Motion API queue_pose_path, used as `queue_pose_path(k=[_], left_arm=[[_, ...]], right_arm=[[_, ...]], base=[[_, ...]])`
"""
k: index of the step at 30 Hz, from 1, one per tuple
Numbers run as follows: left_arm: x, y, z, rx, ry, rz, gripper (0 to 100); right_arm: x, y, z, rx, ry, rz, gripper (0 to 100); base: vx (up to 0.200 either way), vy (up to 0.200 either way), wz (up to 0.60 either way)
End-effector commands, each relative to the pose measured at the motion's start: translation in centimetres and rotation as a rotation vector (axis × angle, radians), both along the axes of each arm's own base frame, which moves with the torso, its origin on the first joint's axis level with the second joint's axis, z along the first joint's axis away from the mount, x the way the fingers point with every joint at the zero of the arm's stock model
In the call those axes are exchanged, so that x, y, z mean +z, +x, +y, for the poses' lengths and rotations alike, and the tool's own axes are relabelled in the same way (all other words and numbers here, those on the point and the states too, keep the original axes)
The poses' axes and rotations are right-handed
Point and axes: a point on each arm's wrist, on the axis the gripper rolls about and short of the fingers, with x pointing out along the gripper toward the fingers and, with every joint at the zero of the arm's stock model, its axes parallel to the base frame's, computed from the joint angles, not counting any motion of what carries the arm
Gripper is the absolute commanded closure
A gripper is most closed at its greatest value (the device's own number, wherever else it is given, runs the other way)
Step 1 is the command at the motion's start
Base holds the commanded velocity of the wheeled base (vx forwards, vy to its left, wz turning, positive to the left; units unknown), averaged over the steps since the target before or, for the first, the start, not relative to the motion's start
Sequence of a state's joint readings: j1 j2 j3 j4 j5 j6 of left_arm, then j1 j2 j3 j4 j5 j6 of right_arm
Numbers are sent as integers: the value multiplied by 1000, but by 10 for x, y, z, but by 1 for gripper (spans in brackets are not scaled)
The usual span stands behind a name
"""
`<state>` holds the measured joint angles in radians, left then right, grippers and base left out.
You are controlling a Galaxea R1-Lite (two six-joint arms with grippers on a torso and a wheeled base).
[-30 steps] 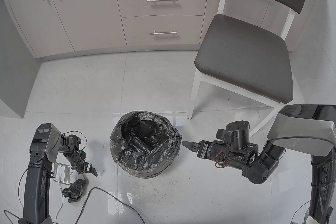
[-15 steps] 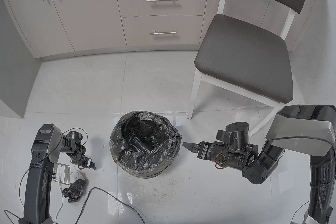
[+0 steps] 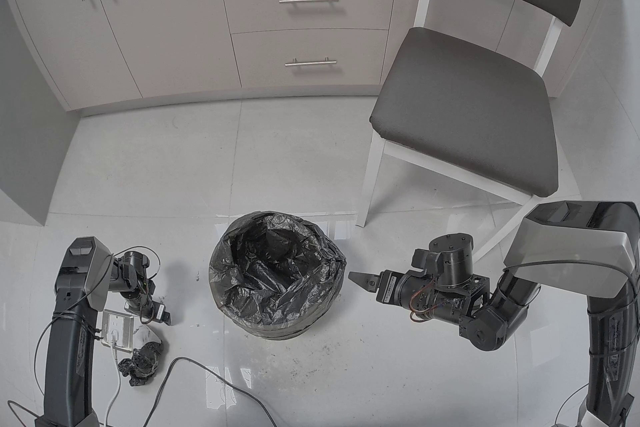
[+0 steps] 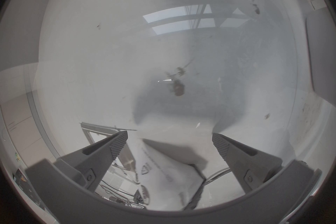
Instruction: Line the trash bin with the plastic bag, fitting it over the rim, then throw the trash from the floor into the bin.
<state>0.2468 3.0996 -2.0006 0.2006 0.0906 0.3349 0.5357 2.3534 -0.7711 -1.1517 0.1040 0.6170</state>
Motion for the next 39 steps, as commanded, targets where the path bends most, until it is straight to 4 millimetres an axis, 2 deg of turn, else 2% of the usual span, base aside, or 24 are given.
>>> queue_pose_path(k=[1,15,38,39], left_arm=[[0,-2,6,9,2,2,0],[-4,-23,16,36,-45,173,0],[-4,-24,17,40,-50,181,0],[-4,-25,16,38,-53,186,100]], right_arm=[[-2,0,-1,-2,-2,3,0],[-7,1,-1,-2,-10,12,0],[-7,4,-2,-11,-7,11,0],[-7,4,-2,-11,-7,11,0]], base=[[0,0,0],[0,0,0],[0,0,0],[0,0,0]])
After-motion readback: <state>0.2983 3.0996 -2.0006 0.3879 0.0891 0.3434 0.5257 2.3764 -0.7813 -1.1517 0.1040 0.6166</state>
